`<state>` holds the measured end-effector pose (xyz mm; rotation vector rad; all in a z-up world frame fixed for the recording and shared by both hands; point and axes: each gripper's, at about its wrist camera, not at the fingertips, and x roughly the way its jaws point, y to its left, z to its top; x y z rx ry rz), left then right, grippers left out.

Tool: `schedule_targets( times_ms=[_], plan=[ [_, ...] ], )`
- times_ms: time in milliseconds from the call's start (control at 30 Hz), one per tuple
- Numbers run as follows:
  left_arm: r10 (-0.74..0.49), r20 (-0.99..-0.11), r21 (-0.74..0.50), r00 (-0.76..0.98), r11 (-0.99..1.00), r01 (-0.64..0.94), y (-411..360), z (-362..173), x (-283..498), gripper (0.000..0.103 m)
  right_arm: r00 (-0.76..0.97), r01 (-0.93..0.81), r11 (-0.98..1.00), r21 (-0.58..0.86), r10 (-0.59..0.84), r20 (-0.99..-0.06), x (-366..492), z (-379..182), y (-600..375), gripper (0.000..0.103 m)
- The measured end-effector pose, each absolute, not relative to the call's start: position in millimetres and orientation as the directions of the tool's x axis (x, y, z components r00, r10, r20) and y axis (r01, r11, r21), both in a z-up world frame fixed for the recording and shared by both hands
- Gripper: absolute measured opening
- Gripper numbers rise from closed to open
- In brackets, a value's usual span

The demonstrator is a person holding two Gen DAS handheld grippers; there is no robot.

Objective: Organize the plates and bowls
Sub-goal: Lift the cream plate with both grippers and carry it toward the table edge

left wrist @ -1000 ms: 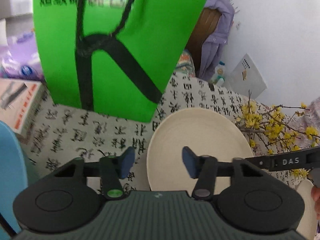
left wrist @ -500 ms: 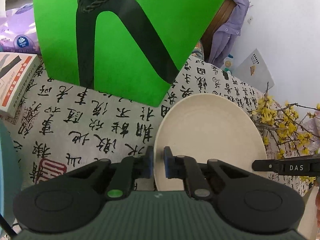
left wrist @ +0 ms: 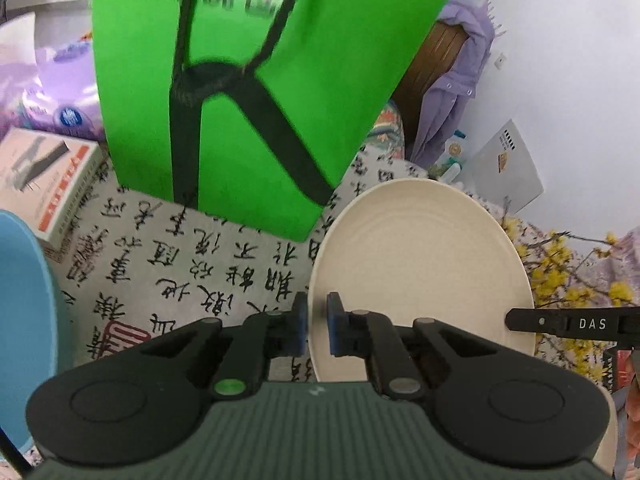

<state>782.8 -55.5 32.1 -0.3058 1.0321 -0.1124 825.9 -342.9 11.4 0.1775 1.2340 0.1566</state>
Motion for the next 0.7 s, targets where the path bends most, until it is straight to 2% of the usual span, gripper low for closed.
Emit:
schedule_targets(
  times_ms=[433, 700],
  plan=[
    [-0.229, -0.77, -0.317, 0.596, 0.947, -0.045, -48, 112, 743, 0.009, 0.416, -0.057, 0.976, 0.208, 0.213, -0.884, 789, 98, -336, 0.009],
    [-0.226, -0.741, -0.305, 0.632, 0.952, -0.017, -46, 163, 686, 0.009, 0.467, -0.074, 0.979, 0.192, 0.204, -0.86, 736, 154, -332, 0.009]
  ],
)
